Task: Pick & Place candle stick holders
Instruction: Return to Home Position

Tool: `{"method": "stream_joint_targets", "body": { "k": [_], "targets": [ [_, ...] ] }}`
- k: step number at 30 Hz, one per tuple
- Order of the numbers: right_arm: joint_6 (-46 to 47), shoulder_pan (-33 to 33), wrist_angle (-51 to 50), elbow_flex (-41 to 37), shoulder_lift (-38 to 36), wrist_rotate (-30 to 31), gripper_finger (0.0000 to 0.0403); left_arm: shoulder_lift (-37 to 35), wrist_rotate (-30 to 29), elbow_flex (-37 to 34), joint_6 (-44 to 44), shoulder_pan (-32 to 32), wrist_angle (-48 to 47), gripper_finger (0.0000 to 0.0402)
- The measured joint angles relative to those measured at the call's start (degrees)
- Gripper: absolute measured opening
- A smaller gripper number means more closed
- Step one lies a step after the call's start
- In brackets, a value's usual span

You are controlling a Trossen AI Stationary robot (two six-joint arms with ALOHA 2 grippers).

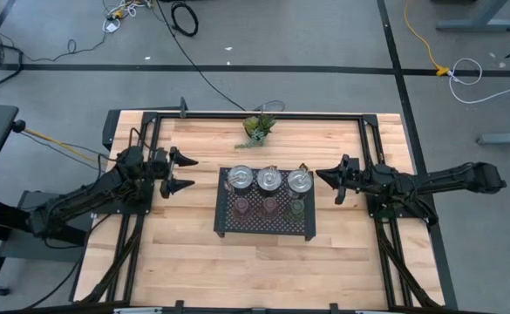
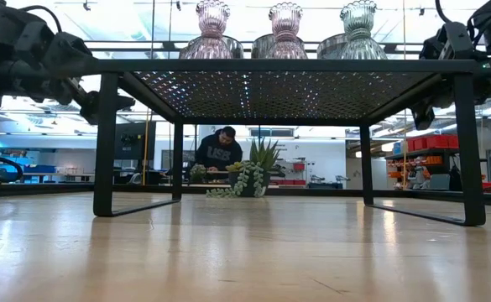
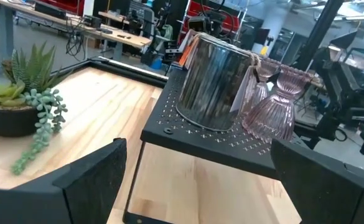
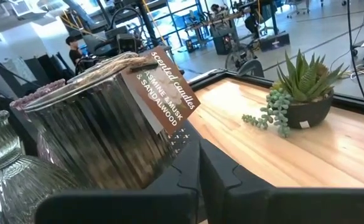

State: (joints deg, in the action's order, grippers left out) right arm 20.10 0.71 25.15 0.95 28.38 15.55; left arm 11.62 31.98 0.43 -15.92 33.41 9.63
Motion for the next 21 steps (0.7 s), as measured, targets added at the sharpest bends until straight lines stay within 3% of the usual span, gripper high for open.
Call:
{"method": "stream_joint_targets", "body": {
  "k": [5,10,13,18,21],
  "targets": [
    [0.0,0.25,-1.79,0.02,-0.72,-0.08,0.0013,-0.52,-0.39,0.0,0.03,-0.54,-0.7,0.0399],
    [-0.02,0.46,-5.69,0.09,-10.87,-0.58,0.0013,-5.92,-4.04,-0.02,0.0,-4.23,-1.69,0.0399],
    [-0.02,0.46,-6.51,0.02,-16.76,-1.35,0.0013,-11.27,-6.45,-0.02,0.02,-7.74,-1.36,0.0399],
    [-0.02,0.46,-6.29,0.02,-27.41,-1.45,0.0013,-11.53,-8.63,-0.02,0.05,-15.79,4.53,0.0399],
    [-0.02,0.46,-3.15,-0.05,-28.32,-1.44,0.0013,-11.52,-8.81,-0.02,0.02,-20.89,3.86,0.0399]
  ]
}}
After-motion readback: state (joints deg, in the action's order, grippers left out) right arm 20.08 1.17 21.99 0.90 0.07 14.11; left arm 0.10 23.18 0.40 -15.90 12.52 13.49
